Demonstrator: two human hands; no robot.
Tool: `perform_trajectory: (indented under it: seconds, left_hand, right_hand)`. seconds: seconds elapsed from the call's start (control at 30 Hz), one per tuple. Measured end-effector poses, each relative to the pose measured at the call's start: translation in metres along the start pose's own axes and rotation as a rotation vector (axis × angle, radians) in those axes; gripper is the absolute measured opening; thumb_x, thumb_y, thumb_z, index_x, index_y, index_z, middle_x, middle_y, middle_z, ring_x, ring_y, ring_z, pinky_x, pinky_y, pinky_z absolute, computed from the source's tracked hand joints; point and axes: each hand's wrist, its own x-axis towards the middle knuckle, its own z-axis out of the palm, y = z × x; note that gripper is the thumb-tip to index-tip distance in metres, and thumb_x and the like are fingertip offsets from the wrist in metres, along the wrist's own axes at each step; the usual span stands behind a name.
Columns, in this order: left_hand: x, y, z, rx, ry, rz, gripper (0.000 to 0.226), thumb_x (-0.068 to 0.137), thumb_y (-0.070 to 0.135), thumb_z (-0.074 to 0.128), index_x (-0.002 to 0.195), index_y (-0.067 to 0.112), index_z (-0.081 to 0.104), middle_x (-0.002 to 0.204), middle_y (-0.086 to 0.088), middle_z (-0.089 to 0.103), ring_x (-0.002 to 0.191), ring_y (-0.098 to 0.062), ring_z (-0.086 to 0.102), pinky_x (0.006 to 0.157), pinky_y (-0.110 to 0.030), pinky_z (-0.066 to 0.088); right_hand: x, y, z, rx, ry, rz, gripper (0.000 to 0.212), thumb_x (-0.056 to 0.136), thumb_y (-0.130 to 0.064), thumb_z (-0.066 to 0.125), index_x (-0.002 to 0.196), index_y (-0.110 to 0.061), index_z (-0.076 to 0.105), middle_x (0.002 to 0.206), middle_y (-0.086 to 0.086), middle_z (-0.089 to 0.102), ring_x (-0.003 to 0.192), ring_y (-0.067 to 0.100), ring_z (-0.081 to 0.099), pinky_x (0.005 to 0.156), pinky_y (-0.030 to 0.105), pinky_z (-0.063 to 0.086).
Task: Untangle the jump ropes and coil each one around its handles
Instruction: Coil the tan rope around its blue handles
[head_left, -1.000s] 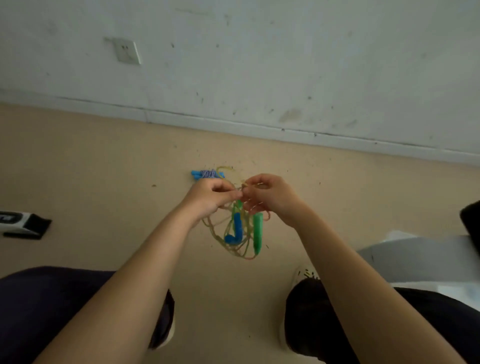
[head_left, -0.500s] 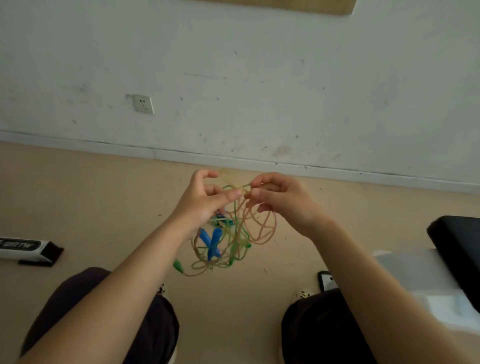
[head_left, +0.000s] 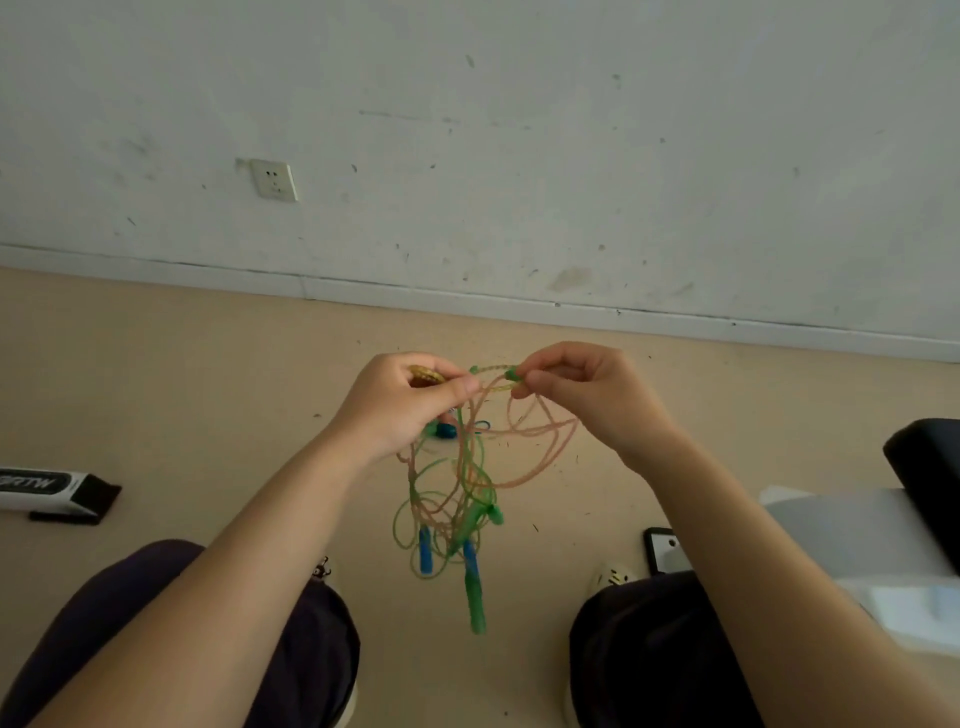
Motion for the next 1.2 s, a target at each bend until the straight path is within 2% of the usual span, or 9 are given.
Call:
perform_trajectory:
  seconds: [0.23,0.33,0.43,0.6,0.77,0.93,1.03,1.1,1.2]
  left_hand:
    - [-0.001,0.001,-0.007,-0.016,-0.013,0.016,0.004,0.081,0.024,0.081,0.082,0.027,0.078,0.076,0.000,0.076,0.068,-0.008,0.068,0.064,-0.025,0.048]
    - [-0.002,0.001,-0.013,0.034,-0.026,0.047,0.014,0.079,0.031,0.082,0.092,0.030,0.076,0.082,0.007,0.076,0.075,-0.005,0.070,0.069,-0.023,0.050]
    - [-0.004,-0.002,-0.014,0.085,-0.146,0.063,0.053,0.065,0.051,0.086,0.115,0.048,0.066,0.100,0.010,0.072,0.094,-0.004,0.068,0.083,-0.023,0.052]
    - [-0.002,-0.015,0.005,0.307,-0.275,0.061,0.071,0.051,0.090,0.065,0.113,0.055,0.063,0.117,0.009,0.059,0.109,-0.005,0.056,0.090,-0.027,0.046]
    - [0.000,-0.015,0.013,0.131,-0.242,0.071,0.012,0.084,0.044,0.073,0.089,0.033,0.076,0.103,0.013,0.071,0.107,-0.004,0.062,0.105,-0.038,0.044]
    - [-0.003,-0.004,0.004,0.049,-0.398,0.038,0.021,0.094,0.034,0.063,0.083,0.016,0.069,0.066,0.001,0.070,0.075,-0.012,0.065,0.084,-0.028,0.047]
    - [0.000,-0.007,-0.003,0.192,-0.397,0.004,0.027,0.092,0.041,0.064,0.078,0.018,0.069,0.058,0.004,0.063,0.063,-0.009,0.057,0.075,-0.029,0.045]
    - [0.003,-0.010,-0.013,0.274,-0.374,-0.014,0.030,0.090,0.042,0.067,0.076,0.015,0.069,0.061,0.001,0.064,0.064,-0.011,0.054,0.072,-0.029,0.041]
    - [0.008,-0.014,-0.029,0.370,-0.355,-0.019,0.030,0.083,0.046,0.074,0.076,0.016,0.071,0.071,-0.009,0.065,0.069,-0.014,0.055,0.073,-0.031,0.040]
  right_hand:
    - [-0.002,0.000,0.009,-0.559,0.071,-0.172,0.004,0.086,-0.019,0.071,0.088,-0.022,0.070,0.081,-0.009,0.064,0.077,0.006,0.058,0.078,0.025,0.045]
    - [-0.002,-0.002,0.007,-0.370,0.078,-0.164,0.008,0.093,-0.017,0.063,0.088,-0.022,0.064,0.094,-0.005,0.061,0.080,0.005,0.056,0.075,0.020,0.045]
    - [-0.006,-0.008,0.008,-0.011,-0.031,-0.079,0.008,0.099,-0.012,0.053,0.094,-0.015,0.059,0.092,0.004,0.069,0.076,0.016,0.062,0.065,0.032,0.050]
    - [-0.013,-0.015,0.019,0.279,-0.121,-0.114,0.008,0.100,-0.005,0.049,0.098,-0.001,0.056,0.084,0.015,0.063,0.070,0.020,0.059,0.058,0.028,0.049]
    - [-0.009,-0.011,0.019,0.207,-0.044,-0.123,0.010,0.099,-0.008,0.051,0.096,-0.004,0.060,0.079,0.003,0.067,0.078,0.015,0.061,0.068,0.028,0.048]
    - [-0.004,-0.009,0.012,0.534,-0.039,0.012,0.016,0.103,-0.008,0.041,0.092,-0.004,0.051,0.076,0.010,0.055,0.072,0.023,0.062,0.079,0.036,0.056]
    - [-0.003,-0.009,0.006,0.671,0.020,0.097,0.019,0.103,-0.008,0.042,0.086,-0.008,0.048,0.067,0.003,0.038,0.051,0.014,0.041,0.056,0.028,0.048]
    - [-0.002,-0.008,-0.003,0.524,0.081,0.119,0.018,0.101,-0.007,0.045,0.084,-0.010,0.050,0.063,-0.001,0.033,0.048,0.011,0.027,0.044,0.022,0.030]
    - [0.000,-0.002,-0.010,-0.020,0.149,0.082,0.012,0.093,-0.013,0.057,0.081,-0.011,0.059,0.057,-0.007,0.044,0.050,0.010,0.036,0.048,0.024,0.033]
